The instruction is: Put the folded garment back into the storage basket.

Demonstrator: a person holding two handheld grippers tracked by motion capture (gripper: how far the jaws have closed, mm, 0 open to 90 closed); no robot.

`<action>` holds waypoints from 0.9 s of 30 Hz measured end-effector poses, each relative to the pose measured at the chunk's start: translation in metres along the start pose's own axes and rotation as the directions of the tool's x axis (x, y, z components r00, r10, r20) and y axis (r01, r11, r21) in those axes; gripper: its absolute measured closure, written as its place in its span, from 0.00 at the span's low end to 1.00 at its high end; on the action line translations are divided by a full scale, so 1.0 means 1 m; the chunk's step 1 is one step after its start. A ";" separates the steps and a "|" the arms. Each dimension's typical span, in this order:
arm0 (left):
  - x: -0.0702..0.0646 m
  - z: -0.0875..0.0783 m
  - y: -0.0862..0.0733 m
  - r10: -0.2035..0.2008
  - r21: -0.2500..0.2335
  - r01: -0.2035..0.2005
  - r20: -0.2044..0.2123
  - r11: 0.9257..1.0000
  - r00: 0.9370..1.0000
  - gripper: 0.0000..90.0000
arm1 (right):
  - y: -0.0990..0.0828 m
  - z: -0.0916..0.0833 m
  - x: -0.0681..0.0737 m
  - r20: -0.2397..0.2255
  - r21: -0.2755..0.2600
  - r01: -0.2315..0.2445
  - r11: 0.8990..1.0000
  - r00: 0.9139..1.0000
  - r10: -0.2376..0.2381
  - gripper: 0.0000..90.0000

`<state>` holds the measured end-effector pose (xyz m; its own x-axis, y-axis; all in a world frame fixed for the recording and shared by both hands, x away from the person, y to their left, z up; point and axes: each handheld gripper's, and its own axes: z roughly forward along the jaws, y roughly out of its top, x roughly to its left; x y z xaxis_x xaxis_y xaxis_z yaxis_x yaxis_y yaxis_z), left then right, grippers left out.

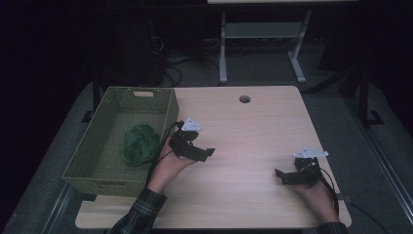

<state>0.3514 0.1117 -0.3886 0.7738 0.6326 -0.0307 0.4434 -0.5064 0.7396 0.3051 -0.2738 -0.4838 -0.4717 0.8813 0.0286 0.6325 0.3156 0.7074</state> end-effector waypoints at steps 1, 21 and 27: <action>-0.001 0.002 -0.001 0.002 -0.002 -0.002 -0.003 1.000 1.000 0.17 | 0.000 0.000 0.000 0.000 0.000 0.001 1.000 1.000 -0.001 0.03; -0.015 0.057 -0.044 0.035 0.025 -0.035 0.010 0.999 0.999 0.17 | 0.000 0.000 0.000 0.000 0.001 0.000 1.000 1.000 0.000 0.03; -0.016 0.068 -0.055 0.046 0.027 -0.046 -0.002 0.999 0.999 0.17 | 0.000 0.000 0.000 0.000 0.001 0.001 1.000 1.000 -0.001 0.03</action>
<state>0.3451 0.0894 -0.4747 0.7927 0.6096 0.0047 0.4194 -0.5509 0.7215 0.3052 -0.2739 -0.4838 -0.4721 0.8811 0.0281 0.6325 0.3164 0.7070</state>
